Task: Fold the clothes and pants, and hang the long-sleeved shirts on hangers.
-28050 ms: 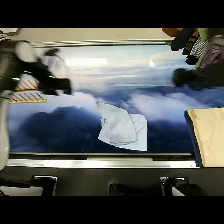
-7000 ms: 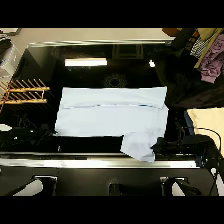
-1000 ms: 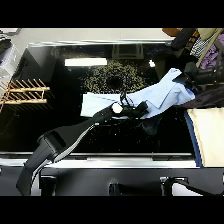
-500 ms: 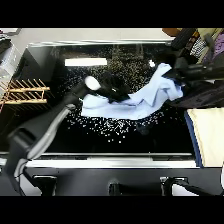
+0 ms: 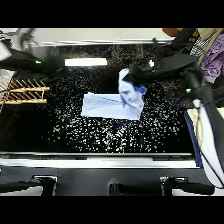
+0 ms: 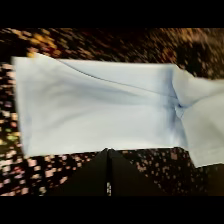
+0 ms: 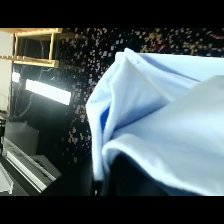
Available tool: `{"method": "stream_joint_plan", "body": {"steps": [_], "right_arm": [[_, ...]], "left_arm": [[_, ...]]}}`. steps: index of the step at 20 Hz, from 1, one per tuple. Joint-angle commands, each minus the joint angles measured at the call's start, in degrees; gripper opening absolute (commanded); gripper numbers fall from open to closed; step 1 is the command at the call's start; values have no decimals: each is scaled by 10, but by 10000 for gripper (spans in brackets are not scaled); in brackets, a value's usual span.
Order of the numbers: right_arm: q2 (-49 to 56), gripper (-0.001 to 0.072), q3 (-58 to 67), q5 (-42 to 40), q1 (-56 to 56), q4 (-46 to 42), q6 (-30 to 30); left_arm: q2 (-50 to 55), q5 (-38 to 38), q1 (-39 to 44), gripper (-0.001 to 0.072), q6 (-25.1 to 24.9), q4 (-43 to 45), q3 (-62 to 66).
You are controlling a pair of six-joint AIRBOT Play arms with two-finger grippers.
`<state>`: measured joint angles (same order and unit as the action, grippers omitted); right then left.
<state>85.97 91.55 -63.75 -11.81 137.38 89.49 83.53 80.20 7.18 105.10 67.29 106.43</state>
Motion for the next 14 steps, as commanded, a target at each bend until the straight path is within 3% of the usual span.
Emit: {"method": "stream_joint_plan", "body": {"steps": [1, 9, 14], "right_arm": [[45, 33, 0, 72, -65, 2, -4], [117, 33, 3, 191, -131, 29, -10], [150, 35, 3, 219, -155, 42, -10]], "left_arm": [[-55, 32, -66, 17, -1, 24, 0], [-61, 45, -86, 17, -18, 35, 0], [-61, 45, -85, 18, -18, 35, 0]]}}
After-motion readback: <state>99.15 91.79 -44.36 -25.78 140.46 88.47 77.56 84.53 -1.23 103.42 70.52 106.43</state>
